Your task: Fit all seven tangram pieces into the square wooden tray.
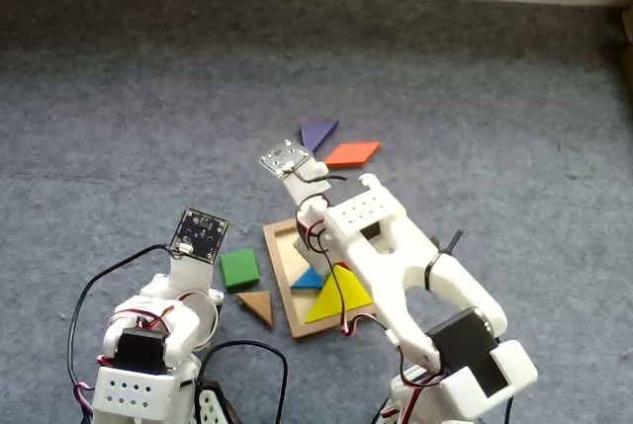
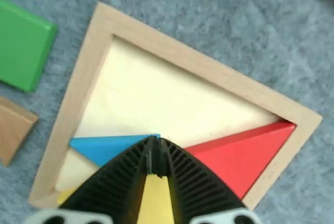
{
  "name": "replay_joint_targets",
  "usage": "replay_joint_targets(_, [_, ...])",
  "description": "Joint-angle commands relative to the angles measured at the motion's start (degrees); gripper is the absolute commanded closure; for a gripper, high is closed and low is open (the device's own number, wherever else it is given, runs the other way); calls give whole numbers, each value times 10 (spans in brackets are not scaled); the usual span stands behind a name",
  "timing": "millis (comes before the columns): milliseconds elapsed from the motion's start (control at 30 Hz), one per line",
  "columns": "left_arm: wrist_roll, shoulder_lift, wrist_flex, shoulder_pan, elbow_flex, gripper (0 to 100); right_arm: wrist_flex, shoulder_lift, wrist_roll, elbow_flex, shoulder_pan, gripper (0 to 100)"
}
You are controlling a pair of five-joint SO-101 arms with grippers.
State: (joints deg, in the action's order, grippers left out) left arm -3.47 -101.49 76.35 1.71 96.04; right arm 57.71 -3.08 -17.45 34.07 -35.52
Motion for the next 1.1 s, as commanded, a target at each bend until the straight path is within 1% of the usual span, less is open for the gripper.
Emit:
replay_joint_targets(0, [-4, -17, 4, -7, 12, 993, 13, -7, -5, -10, 23, 992])
replay_joint_targets(133, [-4, -17, 4, -7, 12, 993, 22, -5, -6, -10, 27, 992])
replay_joint_targets(367, [-4, -17, 4, -7, 12, 993, 20, -4, -5, -6, -7, 992])
replay_joint_targets(600, [-4, -17, 4, -7, 12, 993, 12, 77, -4, -11, -23, 992])
replay_joint_targets(800, [-4, -17, 4, -7, 12, 993, 13, 83, -4, -42, -34, 993])
replay_joint_targets(1067, [-4, -17, 4, -7, 12, 993, 11, 83, -3, -44, -86, 993])
